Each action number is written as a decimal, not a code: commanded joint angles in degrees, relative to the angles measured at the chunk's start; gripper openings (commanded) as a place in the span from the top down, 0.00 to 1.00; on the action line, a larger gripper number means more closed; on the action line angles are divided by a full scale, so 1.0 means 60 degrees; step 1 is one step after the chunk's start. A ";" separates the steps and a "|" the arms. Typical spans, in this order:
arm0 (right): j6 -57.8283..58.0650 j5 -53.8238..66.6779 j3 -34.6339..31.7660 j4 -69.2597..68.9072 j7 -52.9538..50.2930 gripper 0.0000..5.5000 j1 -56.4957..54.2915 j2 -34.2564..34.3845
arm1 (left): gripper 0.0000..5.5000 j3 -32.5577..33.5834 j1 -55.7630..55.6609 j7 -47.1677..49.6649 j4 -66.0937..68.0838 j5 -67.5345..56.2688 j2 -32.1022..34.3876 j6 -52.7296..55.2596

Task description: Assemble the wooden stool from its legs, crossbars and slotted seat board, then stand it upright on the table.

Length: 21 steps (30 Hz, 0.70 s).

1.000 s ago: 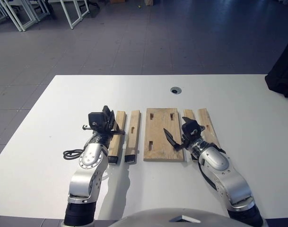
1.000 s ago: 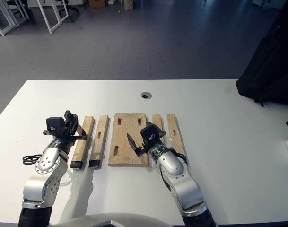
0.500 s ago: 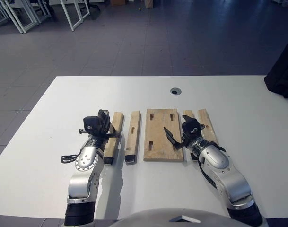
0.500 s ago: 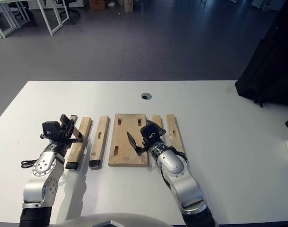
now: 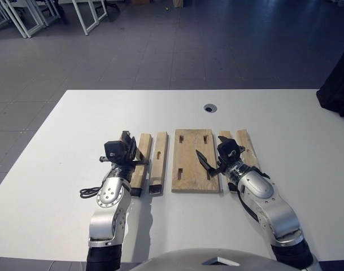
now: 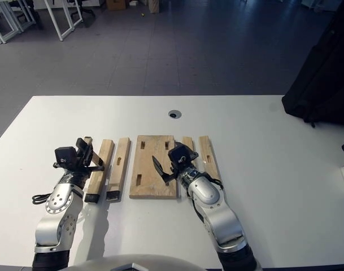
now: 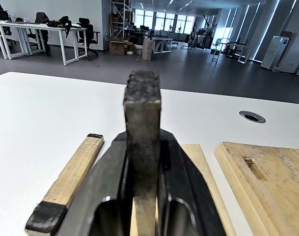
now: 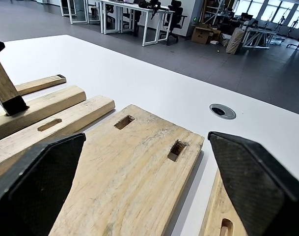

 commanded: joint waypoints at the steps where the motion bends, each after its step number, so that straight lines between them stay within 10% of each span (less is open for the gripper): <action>1: 0.0043 -0.0069 -0.0090 0.0045 -0.0001 0.16 -0.0083 0.0036 | 0.85 0.0082 -0.0047 0.0162 -0.0110 0.0127 -0.0154 0.0267; 10: 0.0018 -0.0123 -0.0045 0.0069 -0.0085 0.16 -0.0062 0.0096 | 0.60 0.0467 -0.0961 0.0409 -0.1112 0.0214 0.0006 0.1282; 21: 0.0024 -0.0189 -0.0019 0.0105 -0.0068 0.16 0.0060 0.0077 | 0.60 0.1923 -0.5750 -0.0026 -0.1077 -0.1618 0.1424 0.4530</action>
